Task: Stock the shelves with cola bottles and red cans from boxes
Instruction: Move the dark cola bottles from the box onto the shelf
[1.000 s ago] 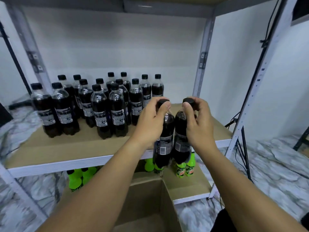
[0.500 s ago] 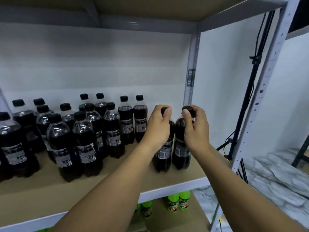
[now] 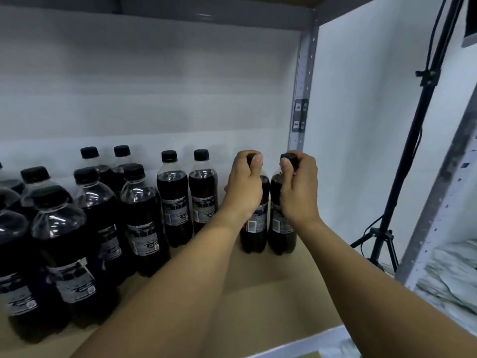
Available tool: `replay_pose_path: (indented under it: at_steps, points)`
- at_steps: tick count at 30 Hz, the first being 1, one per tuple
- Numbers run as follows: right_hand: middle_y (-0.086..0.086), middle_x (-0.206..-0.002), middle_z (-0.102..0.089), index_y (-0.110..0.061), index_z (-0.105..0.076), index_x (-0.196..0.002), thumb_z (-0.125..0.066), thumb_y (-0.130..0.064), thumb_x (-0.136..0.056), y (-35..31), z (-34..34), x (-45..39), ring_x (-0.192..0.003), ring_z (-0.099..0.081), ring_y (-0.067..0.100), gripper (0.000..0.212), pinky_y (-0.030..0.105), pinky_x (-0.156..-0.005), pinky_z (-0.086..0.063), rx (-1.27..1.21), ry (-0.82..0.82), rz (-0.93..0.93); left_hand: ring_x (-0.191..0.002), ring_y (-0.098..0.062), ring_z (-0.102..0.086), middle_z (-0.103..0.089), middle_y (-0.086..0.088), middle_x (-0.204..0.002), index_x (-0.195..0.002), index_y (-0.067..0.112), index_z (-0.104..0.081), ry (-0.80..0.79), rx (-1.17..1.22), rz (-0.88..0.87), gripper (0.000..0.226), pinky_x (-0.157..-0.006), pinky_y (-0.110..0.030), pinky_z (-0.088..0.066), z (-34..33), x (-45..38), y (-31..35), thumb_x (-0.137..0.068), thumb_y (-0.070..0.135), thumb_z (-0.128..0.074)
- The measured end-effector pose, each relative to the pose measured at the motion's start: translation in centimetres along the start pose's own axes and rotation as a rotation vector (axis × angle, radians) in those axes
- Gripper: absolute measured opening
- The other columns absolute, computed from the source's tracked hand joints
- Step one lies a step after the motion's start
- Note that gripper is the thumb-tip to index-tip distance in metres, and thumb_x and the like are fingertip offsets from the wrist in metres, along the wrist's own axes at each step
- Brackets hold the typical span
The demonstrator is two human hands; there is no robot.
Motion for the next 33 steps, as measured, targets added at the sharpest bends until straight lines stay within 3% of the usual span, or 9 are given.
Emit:
replay_pose_path:
  at_steps: [4,8,12,14,17,24,26,29,33]
  points:
    - [-0.002,-0.103,-0.052,-0.006,-0.055,-0.113,-0.047,-0.012,-0.106,1.8,-1.7,-2.4,-0.09,-0.045,-0.025,0.013,-0.001,-0.078,-0.034,-0.024,0.002,0.001,-0.087,0.008,-0.059,-0.061,0.012,-0.102,-0.111,0.031,-0.052,0.031,-0.018,-0.012,0.014,-0.112,-0.053,-0.038,-1.3,-3.1,-2.0,-0.11,0.038,-0.04]
    - [0.001,-0.106,-0.054,-0.004,-0.056,-0.119,-0.047,-0.019,-0.106,4.5,-3.7,-4.8,-0.092,-0.05,-0.016,0.021,0.004,-0.08,-0.038,0.008,0.034,0.011,-0.071,0.021,-0.054,-0.058,0.015,-0.096,-0.115,0.023,-0.053,0.034,-0.02,-0.02,0.019,-0.112,-0.054,-0.036,-2.4,-6.1,-3.7,-0.111,0.036,-0.039]
    - [0.01,-0.114,-0.058,-0.004,-0.057,-0.121,-0.044,-0.026,-0.106,6.9,-5.5,-6.7,-0.101,-0.055,0.017,0.03,0.005,-0.082,-0.037,0.035,0.045,0.018,-0.1,-0.01,-0.059,-0.06,0.008,-0.105,-0.112,0.026,-0.052,0.051,-0.053,-0.015,0.018,-0.109,-0.056,-0.039,-3.2,-8.6,-4.7,-0.11,0.038,-0.039]
    - [0.009,-0.112,-0.059,-0.006,-0.059,-0.12,-0.042,-0.03,-0.105,7.6,-6.3,-7.4,-0.102,-0.056,0.021,0.033,0.02,-0.09,-0.046,0.05,0.047,0.011,-0.105,-0.02,-0.058,-0.06,0.005,-0.108,-0.109,0.028,-0.051,0.052,-0.059,-0.019,0.015,-0.109,-0.056,-0.038,-3.5,-9.4,-5.2,-0.11,0.037,-0.039]
    - [0.009,-0.112,-0.059,-0.008,-0.06,-0.118,-0.042,-0.031,-0.104,8.4,-7.0,-8.1,-0.104,-0.056,0.024,0.033,0.038,-0.092,-0.048,0.088,0.066,-0.007,-0.106,-0.022,-0.059,-0.06,0.004,-0.11,-0.107,0.029,-0.051,0.061,-0.064,-0.052,0.016,-0.108,-0.057,-0.039,-3.7,-10.0,-5.8,-0.107,0.04,-0.039]
    - [0.007,-0.112,-0.06,-0.006,-0.062,-0.119,-0.046,-0.024,-0.105,8.3,-7.0,-8.7,-0.104,-0.057,0.023,0.028,0.043,-0.094,-0.049,0.086,0.062,-0.046,-0.105,-0.018,-0.061,-0.064,0.005,-0.113,-0.109,0.032,-0.053,0.057,-0.049,-0.042,0.013,-0.108,-0.054,-0.041,-3.7,-10.4,-6.3,-0.109,0.039,-0.042]
    - [0.005,-0.117,-0.06,-0.007,-0.058,-0.129,-0.046,-0.029,-0.106,8.0,-6.7,-8.6,-0.111,-0.056,0.023,0.034,0.042,-0.1,-0.047,0.091,0.024,-0.088,-0.115,-0.019,-0.06,-0.063,0.005,-0.124,-0.122,0.03,-0.054,0.033,-0.087,-0.01,0.024,-0.111,-0.054,-0.039,-3.8,-10.1,-6.3,-0.108,0.045,-0.041]
    - [0.008,-0.141,-0.049,-0.011,-0.033,-0.153,-0.043,-0.049,-0.105,7.8,-5.6,-7.5,-0.133,-0.044,0.024,0.062,0.04,-0.112,-0.035,0.099,-0.054,-0.153,-0.145,-0.023,-0.041,-0.035,0.0,-0.163,-0.163,0.022,-0.019,-0.004,-0.121,0.054,0.077,-0.123,-0.05,-0.029,-3.2,-8.4,-6.1,-0.1,0.062,-0.041]
    - [0.011,-0.151,-0.039,-0.016,-0.022,-0.16,-0.044,-0.055,-0.102,7.2,-3.4,-4.1,-0.142,-0.033,0.027,0.074,0.051,-0.118,-0.029,0.108,-0.135,-0.2,-0.157,-0.014,-0.016,-0.013,0.003,-0.172,-0.165,0.019,-0.002,-0.039,-0.052,0.099,0.079,-0.12,-0.021,-0.015,-1.7,-3.3,-5.8,-0.107,0.041,-0.05]
Point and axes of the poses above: each hand's wrist, its own x-axis away from the middle knuckle, its own z-axis out of the back of the hand, y = z × x, the point moved 1 cm from there along -x, towards the middle knuckle
